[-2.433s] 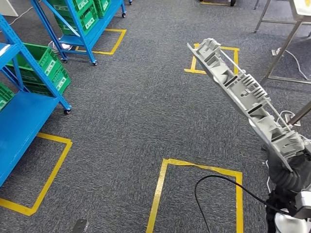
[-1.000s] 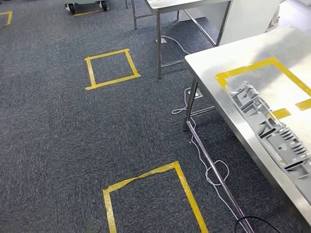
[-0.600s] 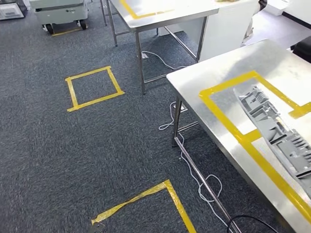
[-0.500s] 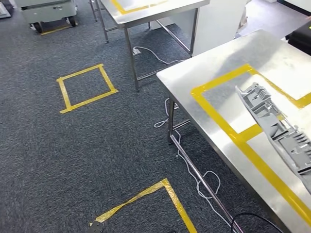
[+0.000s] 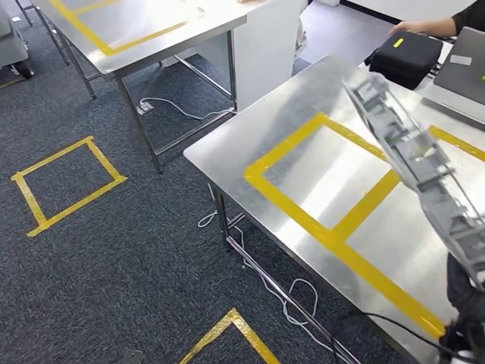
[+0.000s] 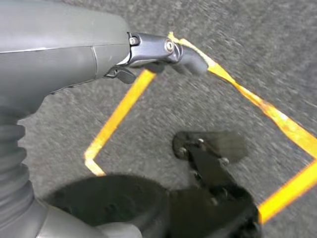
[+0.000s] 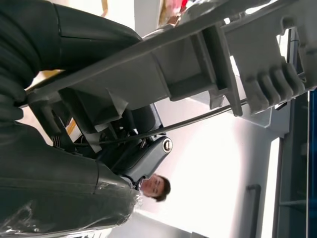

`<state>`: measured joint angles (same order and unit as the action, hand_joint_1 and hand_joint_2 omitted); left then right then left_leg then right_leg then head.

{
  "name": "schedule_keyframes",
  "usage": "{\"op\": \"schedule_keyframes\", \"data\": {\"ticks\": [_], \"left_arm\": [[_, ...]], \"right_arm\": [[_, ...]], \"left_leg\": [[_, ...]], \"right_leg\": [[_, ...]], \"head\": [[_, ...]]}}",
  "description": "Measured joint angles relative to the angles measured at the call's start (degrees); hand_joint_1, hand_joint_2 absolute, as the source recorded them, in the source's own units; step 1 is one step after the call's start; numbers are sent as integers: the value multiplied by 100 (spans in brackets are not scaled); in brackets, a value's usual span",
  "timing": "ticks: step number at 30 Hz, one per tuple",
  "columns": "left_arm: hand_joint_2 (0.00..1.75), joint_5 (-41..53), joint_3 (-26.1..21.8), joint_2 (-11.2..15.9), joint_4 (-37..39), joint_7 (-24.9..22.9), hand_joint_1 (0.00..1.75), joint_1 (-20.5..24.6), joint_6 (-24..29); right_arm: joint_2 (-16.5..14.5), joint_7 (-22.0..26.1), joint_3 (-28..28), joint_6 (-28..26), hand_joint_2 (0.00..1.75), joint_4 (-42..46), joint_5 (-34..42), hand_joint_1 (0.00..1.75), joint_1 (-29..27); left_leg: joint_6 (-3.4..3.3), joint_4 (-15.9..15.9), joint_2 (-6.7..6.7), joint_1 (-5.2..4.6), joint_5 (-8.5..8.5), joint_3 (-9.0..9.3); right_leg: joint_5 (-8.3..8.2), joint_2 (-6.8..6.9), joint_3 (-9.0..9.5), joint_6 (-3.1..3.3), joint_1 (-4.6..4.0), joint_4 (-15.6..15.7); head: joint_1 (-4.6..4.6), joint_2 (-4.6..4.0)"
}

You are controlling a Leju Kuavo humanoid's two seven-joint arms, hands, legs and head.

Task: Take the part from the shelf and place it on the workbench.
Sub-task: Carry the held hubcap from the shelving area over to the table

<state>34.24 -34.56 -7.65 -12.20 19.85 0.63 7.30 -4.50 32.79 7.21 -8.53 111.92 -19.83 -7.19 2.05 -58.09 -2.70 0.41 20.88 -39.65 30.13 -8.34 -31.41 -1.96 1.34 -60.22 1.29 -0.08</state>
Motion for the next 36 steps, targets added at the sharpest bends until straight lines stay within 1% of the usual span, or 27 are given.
{"op": "schedule_keyframes", "data": {"ticks": [1,2,3,4,5,6,7,8,9,10,11,12,13,14,16,18,20,21,22,23,24,26,27,28,29,32,36], "left_arm": [[175,21,-29,20,0,-32,0,19,-11],[175,33,-58,38,0,-48,0,38,-11],[175,38,-91,48,0,-52,0,50,-6],[175,43,-124,54,0,-47,0,51,0],[175,51,-155,58,0,-41,0,41,7],[175,68,-178,61,0,-36,0,24,20],[175,101,-190,60,0,-32,0,2,34],[175,152,-197,52,0,-31,0,-20,58],[175,221,-198,35,0,-28,0,-43,88],[175,304,-194,5,0,-21,0,-61,121],[175,383,-189,-28,0,-13,0,-77,159],[175,446,-185,-65,1,-4,0,-90,188],[175,494,-182,-96,1,2,0,-105,211],[175,523,-181,-119,2,4,0,-120,224],[175,583,-177,-150,2,25,0,-131,225],[175,681,-150,-168,2,95,0,-113,209],[175,745,-118,-180,2,174,0,-93,198],[175,719,-116,-183,2,200,0,-91,201],[175,645,-133,-181,2,218,0,-96,206],[175,531,-170,-177,2,230,0,-101,209],[175,402,-227,-171,2,232,0,-102,207],[175,193,-387,-160,1,152,0,-79,181],[175,147,-465,-156,1,67,0,-56,166],[175,140,-532,-156,0,-31,0,-33,155],[175,157,-582,-153,-1,-118,0,-20,155],[175,230,-712,-137,-8,-230,0,-30,181],[175,346,-855,-146,-15,-23,0,-77,221]], "right_arm": [[69,-70,-193,-102,175,-92,-41,175,129],[140,-123,-357,-179,175,-171,-66,175,238],[212,-164,-495,-235,175,-244,-82,175,329],[280,-191,-600,-281,175,-304,-91,175,394],[347,-211,-674,-334,175,-354,-89,175,434],[415,-226,-719,-395,175,-394,-77,175,436],[479,-234,-734,-454,175,-416,-55,175,394],[544,-235,-725,-503,175,-419,-18,175,300],[603,-221,-690,-530,175,-395,34,175,142],[648,-173,-617,-519,175,-335,101,175,-78],[675,-98,-504,-476,175,-257,176,175,-331],[686,-5,-368,-403,175,-170,241,175,-575],[688,83,-220,-311,175,-88,285,175,-781],[687,141,-86,-222,175,-28,298,175,-931],[666,165,140,-103,175,87,235,175,-1119],[582,102,357,-65,175,220,127,175,-1279],[411,11,649,56,175,392,20,175,-1464],[307,-39,812,177,175,465,-53,175,-1530],[206,-104,948,298,175,506,-161,175,-1547],[124,-191,1024,362,175,498,-320,175,-1505],[71,-333,1021,345,175,430,-516,175,-1391],[34,-833,764,35,175,93,-939,175,-971],[45,-1123,557,-196,175,-134,-1084,175,-726],[67,-1368,332,-433,175,-357,-1164,175,-499],[100,-1528,128,-635,175,-537,-1184,175,-318],[256,-1697,-353,-921,175,-863,-1109,175,-11],[447,-1746,-607,-986,175,-1023,-878,175,23]], "left_leg": [[-45,7,31,3,-38,22],[-94,13,67,6,-34,44],[-142,26,103,5,-21,69],[-182,32,136,-3,2,89],[-216,30,168,-13,32,108],[-237,29,206,-23,63,128],[-251,28,245,-30,97,152],[-256,27,281,-35,135,188],[-255,26,314,-38,176,237],[-249,26,339,-40,221,295],[-233,21,357,-54,264,352],[-212,12,376,-70,301,393],[-188,4,413,-86,328,420],[-164,0,470,-100,345,436],[-113,-1,597,-97,387,461],[-50,-185,519,-81,565,408],[-2,-803,361,-62,927,138],[11,-1176,334,-56,1091,-32],[17,-1445,327,-51,1170,-154],[16,-1536,323,-47,1142,-192],[10,-1417,318,-45,1016,-127],[-2,-716,296,-40,661,249],[-14,-352,275,-38,547,434],[-23,-84,255,-35,480,565],[-29,47,236,-35,466,617],[-62,89,186,-46,431,601],[-120,88,87,-53,404,573]], "right_leg": [[45,62,10,-33,5,-3],[113,213,3,-60,-2,-64],[227,407,-63,-84,-14,-233],[382,617,-199,-98,-27,-516],[549,736,-399,-110,-35,-879],[666,779,-609,-118,-36,-1222],[682,790,-764,-121,-37,-1432],[580,795,-823,-120,-40,-1436],[376,817,-764,-113,-46,-1215],[118,894,-614,-101,-58,-833],[-86,1050,-454,-85,-87,-455],[-226,1164,-326,-65,-109,-166],[-293,1240,-262,-46,-129,-7],[-298,1234,-258,-28,-144,26],[-333,1039,-273,22,-127,49],[-364,895,-263,79,-91,83],[-373,790,-253,112,-66,96],[-374,737,-254,122,-64,96],[-376,685,-255,129,-63,96],[-379,623,-257,136,-61,96],[-385,556,-258,136,-57,96],[-404,418,-259,113,-44,94],[-407,362,-266,89,-50,82],[-406,330,-278,71,-58,73],[-400,320,-290,89,-71,70],[-410,373,-308,147,-80,109],[-444,479,-274,68,-77,175]], "head": [[0,-1],[-10,-1],[-22,-1],[-28,-1],[-37,-1],[-38,-1],[-39,-1],[-39,-1],[-39,-1],[-41,-1],[-47,-1],[-53,-1],[-56,-1],[-60,-1],[-58,-1],[-50,-1],[-39,-1],[-38,-1],[-37,-1],[-37,-1],[-36,-1],[-33,-1],[-31,-1],[-35,-1],[-37,-1],[-47,-1],[-51,-1]]}}
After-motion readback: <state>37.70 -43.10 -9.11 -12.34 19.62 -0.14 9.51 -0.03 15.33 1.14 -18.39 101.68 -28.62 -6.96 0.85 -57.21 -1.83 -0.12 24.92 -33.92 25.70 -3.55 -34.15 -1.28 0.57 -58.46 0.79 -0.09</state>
